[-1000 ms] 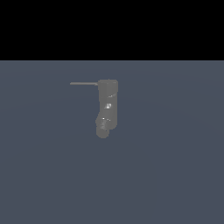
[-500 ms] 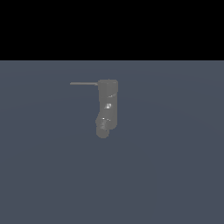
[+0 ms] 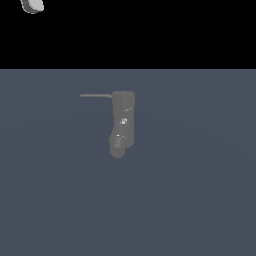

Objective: Turn on the faucet by rotating a designated handle.

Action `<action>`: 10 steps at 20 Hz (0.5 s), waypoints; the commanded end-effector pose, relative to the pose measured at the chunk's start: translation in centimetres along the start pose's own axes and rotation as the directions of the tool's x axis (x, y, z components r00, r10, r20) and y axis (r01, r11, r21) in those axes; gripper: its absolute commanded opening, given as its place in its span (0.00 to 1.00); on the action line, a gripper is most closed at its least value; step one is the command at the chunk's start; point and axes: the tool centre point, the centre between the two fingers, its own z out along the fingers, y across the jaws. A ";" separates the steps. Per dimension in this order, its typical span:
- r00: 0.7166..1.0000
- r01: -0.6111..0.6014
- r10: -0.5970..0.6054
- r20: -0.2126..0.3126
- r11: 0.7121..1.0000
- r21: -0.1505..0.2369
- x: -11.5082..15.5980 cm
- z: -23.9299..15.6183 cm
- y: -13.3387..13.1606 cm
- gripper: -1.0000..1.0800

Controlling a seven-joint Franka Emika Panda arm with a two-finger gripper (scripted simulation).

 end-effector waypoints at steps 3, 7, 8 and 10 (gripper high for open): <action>0.996 -0.091 0.091 0.001 0.996 0.001 0.9 1.6 -2.1 0.00; 0.986 -0.167 0.167 0.001 0.986 0.000 1.9 3.0 -3.8 0.00; 0.983 -0.186 0.186 0.001 0.983 0.000 2.2 3.3 -4.2 0.00; 0.975 -0.223 0.223 0.001 0.975 0.000 2.7 4.0 -4.9 0.00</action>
